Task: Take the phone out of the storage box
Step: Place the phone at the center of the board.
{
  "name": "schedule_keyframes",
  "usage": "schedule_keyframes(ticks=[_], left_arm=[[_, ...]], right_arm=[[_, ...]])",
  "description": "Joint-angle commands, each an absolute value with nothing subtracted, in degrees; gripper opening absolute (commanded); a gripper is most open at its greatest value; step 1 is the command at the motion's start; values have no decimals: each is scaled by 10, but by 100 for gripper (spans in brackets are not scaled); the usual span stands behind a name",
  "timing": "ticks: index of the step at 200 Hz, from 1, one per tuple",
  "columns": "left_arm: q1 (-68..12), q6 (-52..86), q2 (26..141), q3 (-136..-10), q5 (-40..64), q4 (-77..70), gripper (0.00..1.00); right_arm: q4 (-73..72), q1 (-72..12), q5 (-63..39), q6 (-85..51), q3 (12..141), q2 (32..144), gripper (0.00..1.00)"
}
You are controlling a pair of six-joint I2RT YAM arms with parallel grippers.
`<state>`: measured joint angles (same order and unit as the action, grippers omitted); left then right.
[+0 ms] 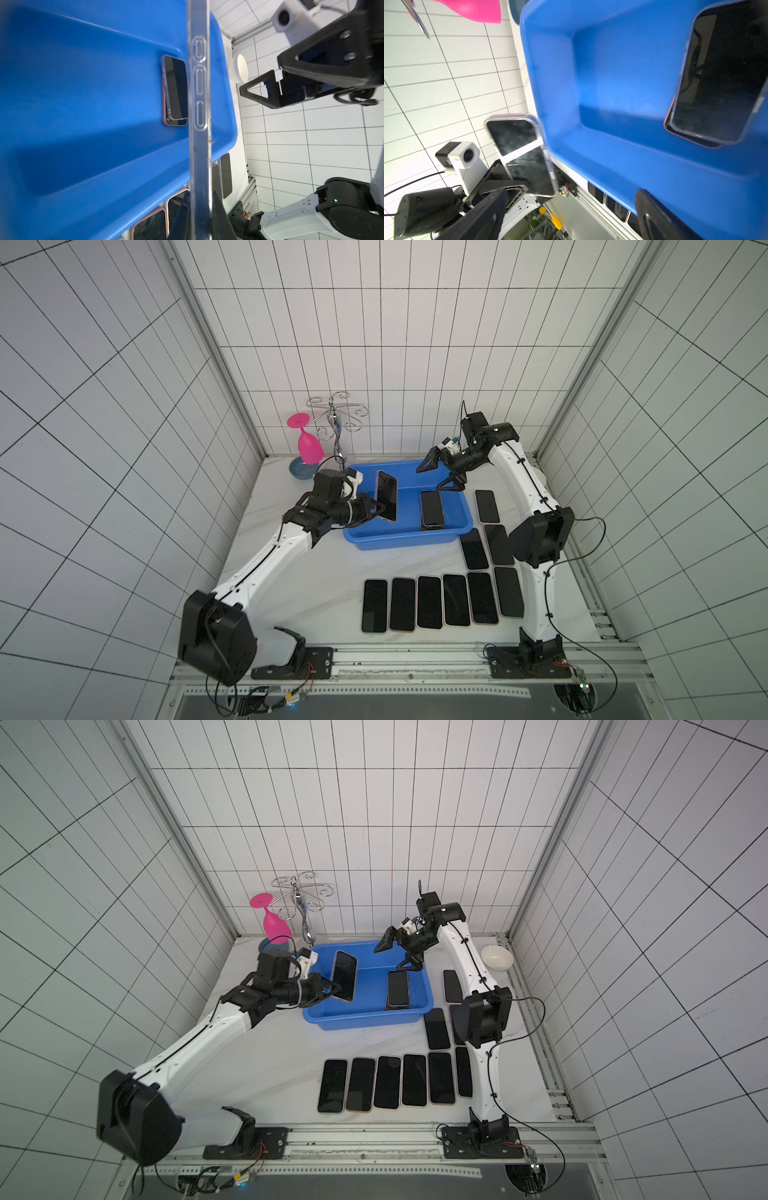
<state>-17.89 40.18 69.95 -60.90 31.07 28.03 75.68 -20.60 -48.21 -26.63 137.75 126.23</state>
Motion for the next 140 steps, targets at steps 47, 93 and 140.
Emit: schedule_keyframes(ticks=[47, 93, 140], left_arm=[[-65, 348, 481, -490, 240, 392, 0], [-73, 356, 447, -461, 238, 499, 0], [-219, 456, 427, -395, 186, 513, 0]], right_arm=[[752, -206, -528, -264, 1405, 1268, 99], [760, -205, -538, -245, 1400, 1264, 99], [768, -205, -541, -224, 1377, 1258, 99]])
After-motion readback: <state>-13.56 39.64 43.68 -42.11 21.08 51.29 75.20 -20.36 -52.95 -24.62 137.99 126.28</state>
